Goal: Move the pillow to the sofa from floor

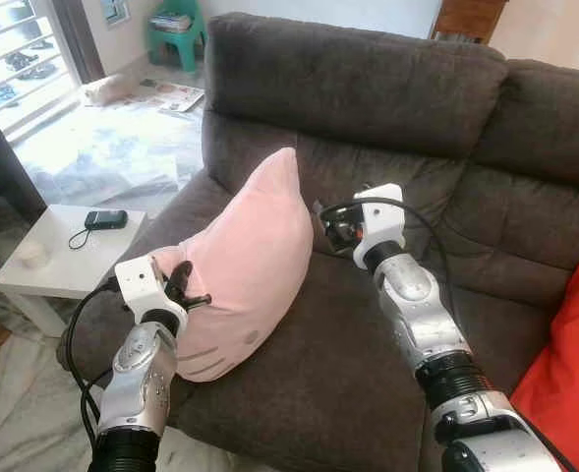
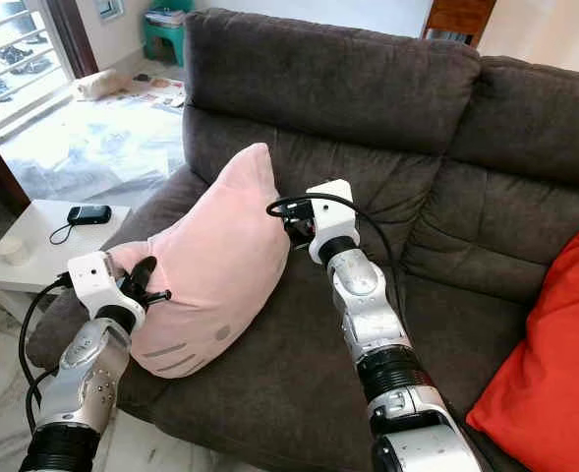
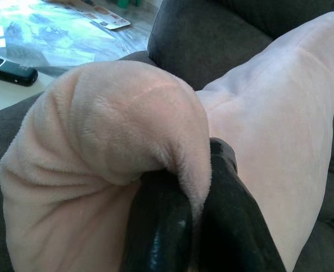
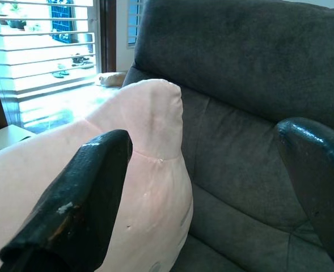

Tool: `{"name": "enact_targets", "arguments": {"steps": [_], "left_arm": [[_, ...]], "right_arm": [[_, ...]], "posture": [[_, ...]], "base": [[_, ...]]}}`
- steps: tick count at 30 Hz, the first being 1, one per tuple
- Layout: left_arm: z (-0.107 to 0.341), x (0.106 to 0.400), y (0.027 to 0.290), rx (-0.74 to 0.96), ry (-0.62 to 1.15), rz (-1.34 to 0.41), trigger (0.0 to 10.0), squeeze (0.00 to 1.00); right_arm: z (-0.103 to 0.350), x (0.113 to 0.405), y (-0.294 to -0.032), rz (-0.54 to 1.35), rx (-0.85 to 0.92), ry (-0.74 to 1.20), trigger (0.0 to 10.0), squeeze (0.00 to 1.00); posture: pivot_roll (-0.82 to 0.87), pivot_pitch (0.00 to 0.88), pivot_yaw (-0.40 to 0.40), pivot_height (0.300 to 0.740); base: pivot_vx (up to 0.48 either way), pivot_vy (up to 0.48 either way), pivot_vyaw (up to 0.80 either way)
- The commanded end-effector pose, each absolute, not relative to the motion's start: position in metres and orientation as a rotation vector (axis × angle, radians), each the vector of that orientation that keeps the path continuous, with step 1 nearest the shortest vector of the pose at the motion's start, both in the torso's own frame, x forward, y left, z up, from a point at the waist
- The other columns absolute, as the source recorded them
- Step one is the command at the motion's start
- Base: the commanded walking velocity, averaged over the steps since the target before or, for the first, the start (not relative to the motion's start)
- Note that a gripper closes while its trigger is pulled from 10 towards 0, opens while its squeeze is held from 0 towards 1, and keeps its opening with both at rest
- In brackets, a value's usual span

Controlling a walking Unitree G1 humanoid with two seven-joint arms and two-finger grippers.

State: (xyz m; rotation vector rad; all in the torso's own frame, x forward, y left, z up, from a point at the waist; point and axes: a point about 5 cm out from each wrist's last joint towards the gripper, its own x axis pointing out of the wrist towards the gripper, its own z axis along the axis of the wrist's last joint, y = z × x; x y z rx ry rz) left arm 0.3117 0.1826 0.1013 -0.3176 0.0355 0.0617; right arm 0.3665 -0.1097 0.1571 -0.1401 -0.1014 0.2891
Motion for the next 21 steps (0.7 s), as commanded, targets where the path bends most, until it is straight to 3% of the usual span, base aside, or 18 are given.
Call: {"name": "enact_targets", "arguments": {"steps": [1,21], "left_arm": [[0.107,0.310,0.184,-0.304,-0.003,0.076,10.0,1.00],[0.146,0.311,0.183,-0.262,-0.165,0.096,10.0,1.00]], "right_arm": [[0.161,0.366,-0.111,0.282,-0.137,-0.112,10.0,0.00],[0.161,0.367,-0.110,0.285,-0.137,-0.115,10.0,0.00]], "posture": [[0.02,0.054,-0.060,0.740],[0.03,0.047,-0.063,0.740]], "base": [[0.000,0.000,0.00],[0.000,0.000,0.00]]}}
